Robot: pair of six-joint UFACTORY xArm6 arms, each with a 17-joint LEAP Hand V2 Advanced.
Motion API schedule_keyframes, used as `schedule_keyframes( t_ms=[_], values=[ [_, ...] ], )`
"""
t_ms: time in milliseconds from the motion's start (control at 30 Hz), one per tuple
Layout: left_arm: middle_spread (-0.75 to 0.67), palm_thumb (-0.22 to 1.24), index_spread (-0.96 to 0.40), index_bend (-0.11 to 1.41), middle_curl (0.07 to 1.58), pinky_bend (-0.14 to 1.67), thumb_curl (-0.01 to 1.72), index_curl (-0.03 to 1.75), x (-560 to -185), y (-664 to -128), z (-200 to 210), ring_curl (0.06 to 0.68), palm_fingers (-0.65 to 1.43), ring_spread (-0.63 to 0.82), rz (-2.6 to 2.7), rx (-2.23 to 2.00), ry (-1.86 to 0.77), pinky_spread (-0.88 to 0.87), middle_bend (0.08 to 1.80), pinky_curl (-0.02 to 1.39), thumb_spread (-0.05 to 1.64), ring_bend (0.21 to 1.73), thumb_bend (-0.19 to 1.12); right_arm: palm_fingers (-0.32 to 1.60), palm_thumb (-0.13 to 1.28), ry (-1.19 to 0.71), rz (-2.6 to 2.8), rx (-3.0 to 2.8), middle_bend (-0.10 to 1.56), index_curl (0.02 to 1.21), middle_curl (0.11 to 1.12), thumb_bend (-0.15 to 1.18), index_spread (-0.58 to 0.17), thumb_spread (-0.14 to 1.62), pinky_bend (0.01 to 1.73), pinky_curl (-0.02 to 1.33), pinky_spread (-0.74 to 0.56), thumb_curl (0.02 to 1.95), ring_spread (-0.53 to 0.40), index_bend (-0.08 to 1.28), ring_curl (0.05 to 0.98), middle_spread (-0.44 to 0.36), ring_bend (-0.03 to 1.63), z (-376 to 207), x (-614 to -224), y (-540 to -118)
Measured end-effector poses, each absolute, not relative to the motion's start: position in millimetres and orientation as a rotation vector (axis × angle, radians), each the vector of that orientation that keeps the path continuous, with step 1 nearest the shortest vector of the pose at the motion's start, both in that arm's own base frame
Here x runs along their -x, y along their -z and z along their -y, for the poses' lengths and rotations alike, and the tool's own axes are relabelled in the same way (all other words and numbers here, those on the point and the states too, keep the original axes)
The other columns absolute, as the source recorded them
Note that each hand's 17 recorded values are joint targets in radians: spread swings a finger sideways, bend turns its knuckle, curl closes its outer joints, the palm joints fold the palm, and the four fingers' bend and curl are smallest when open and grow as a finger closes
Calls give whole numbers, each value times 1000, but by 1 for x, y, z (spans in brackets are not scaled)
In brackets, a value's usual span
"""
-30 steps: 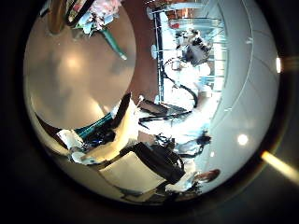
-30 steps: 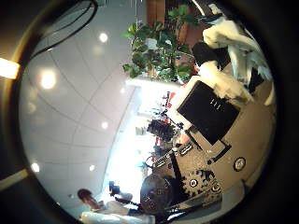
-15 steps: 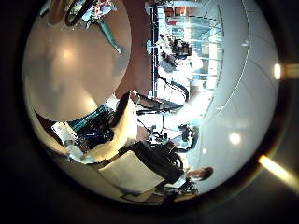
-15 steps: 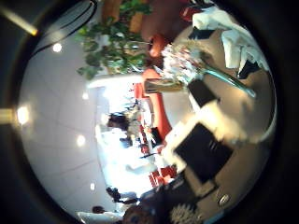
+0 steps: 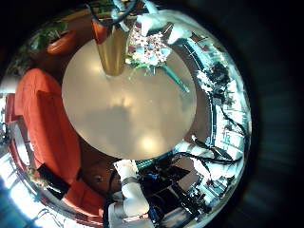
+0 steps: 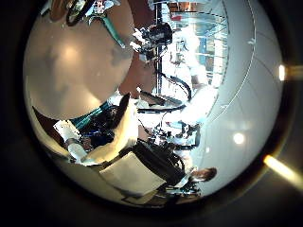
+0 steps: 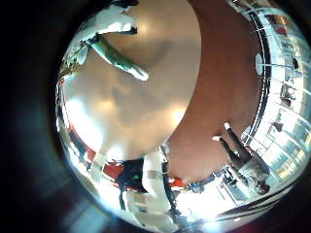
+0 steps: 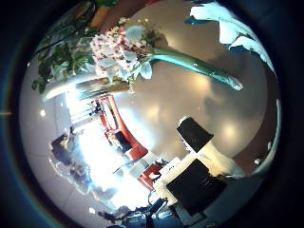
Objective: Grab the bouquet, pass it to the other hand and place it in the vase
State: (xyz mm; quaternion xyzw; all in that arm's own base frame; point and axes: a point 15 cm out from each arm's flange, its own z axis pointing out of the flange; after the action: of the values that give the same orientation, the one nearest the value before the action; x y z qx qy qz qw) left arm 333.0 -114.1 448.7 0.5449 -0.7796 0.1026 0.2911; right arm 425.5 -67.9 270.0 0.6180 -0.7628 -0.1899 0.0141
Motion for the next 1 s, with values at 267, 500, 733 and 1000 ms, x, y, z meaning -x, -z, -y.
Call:
schedule_keyframes(
  t_ms=[267,500,733,1000],
  values=[
    [375,395,108,182,344,193,325,355,-320,-427,116,195,148,539,2149,-1448,-133,491,188,317,1148,466,-20,206,666,605,2315,-1844,699,483,542,-28,-188,1029,785,250,117,529,-116,390,449,-32,1014,52,-436,-228],
    [384,403,109,181,339,192,327,361,-328,-411,105,198,144,543,2241,-1543,-103,489,190,316,1145,460,-18,223,667,537,2306,-1783,635,476,514,-25,-180,1031,725,219,137,503,-103,374,429,-6,968,62,-449,-201],
    [385,407,108,179,337,193,328,363,-327,-411,110,199,143,545,2262,-1550,-85,489,192,316,1141,455,-20,259,667,543,2302,-1762,592,466,492,-25,-176,1030,691,197,154,487,-103,338,415,3,937,59,-455,-191],
    [386,408,107,179,336,193,328,362,-325,-412,113,200,143,554,2259,-1553,-78,489,192,316,1141,452,-20,325,668,565,2294,-1739,584,456,488,-25,-178,1030,661,174,141,475,-129,298,406,-8,925,60,-455,-179]
  ],
)
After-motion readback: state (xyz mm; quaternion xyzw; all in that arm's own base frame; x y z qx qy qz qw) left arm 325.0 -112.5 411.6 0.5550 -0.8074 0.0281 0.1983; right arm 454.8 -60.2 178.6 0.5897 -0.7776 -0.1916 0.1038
